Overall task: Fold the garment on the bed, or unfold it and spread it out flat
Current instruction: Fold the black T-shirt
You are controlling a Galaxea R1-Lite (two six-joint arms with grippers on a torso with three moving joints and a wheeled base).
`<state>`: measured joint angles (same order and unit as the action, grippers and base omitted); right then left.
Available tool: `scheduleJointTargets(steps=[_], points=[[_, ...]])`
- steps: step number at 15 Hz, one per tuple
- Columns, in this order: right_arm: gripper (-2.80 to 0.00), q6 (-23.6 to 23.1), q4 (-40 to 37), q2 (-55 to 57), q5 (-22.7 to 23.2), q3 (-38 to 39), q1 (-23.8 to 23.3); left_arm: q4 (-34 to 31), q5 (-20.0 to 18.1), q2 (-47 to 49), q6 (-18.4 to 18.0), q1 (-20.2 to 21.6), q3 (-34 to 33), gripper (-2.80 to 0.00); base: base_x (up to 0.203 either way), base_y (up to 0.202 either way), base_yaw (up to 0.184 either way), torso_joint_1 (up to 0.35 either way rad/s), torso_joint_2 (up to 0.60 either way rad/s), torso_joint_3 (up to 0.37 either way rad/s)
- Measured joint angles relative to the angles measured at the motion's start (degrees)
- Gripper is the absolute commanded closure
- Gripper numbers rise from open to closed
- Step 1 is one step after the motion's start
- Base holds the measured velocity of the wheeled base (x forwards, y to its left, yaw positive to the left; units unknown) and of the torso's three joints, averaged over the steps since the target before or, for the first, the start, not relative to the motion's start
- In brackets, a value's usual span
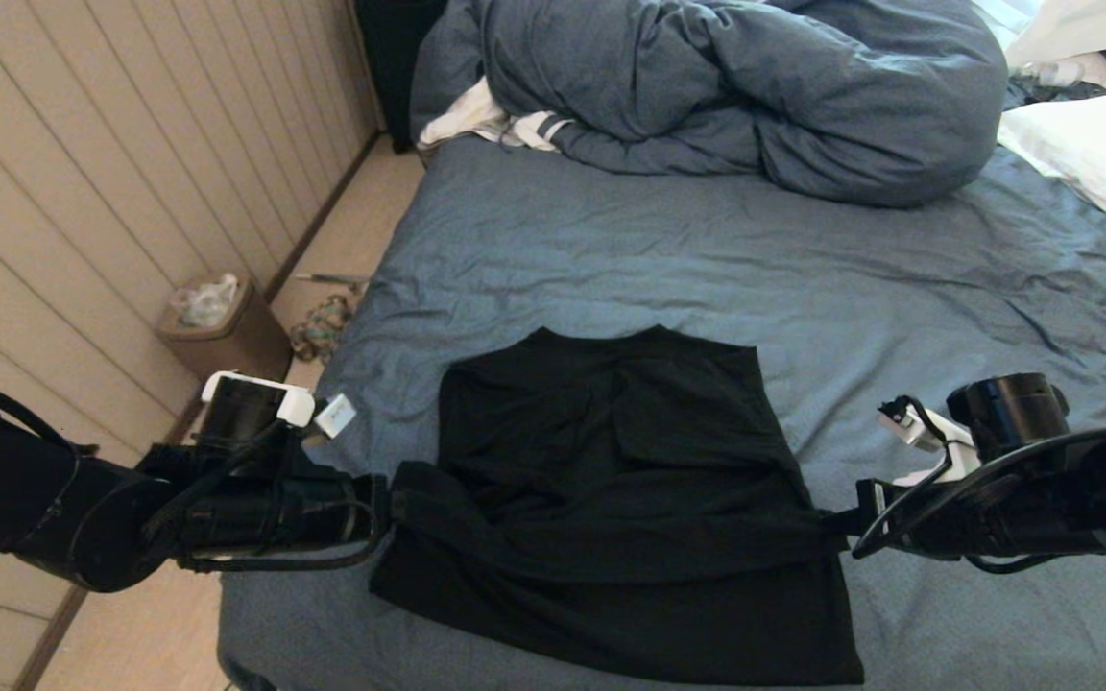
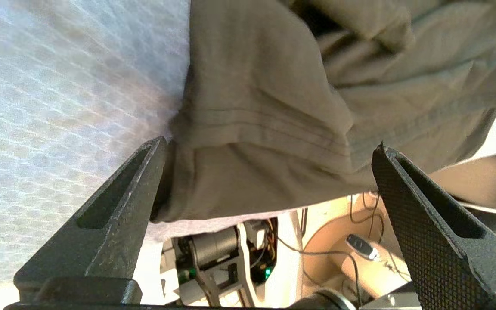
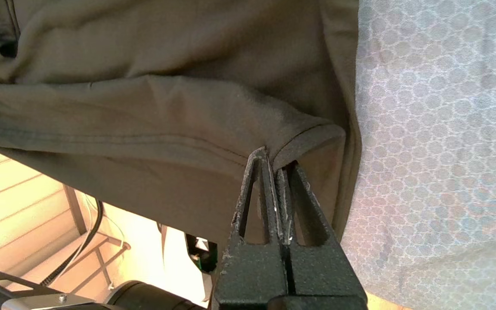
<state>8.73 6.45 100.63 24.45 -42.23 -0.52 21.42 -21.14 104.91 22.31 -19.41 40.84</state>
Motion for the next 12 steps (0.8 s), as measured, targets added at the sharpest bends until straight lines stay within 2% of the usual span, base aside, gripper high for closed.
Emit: scheduleJointTargets(steps=[12], points=[[0.0,0.0,0.0,0.3,0.0,0.1,0.1,-0.2,-0.9,3.1,0.2,0.4,4.9,-2.8,0.0,0.0,0.0,0.0,0.0,0.0]])
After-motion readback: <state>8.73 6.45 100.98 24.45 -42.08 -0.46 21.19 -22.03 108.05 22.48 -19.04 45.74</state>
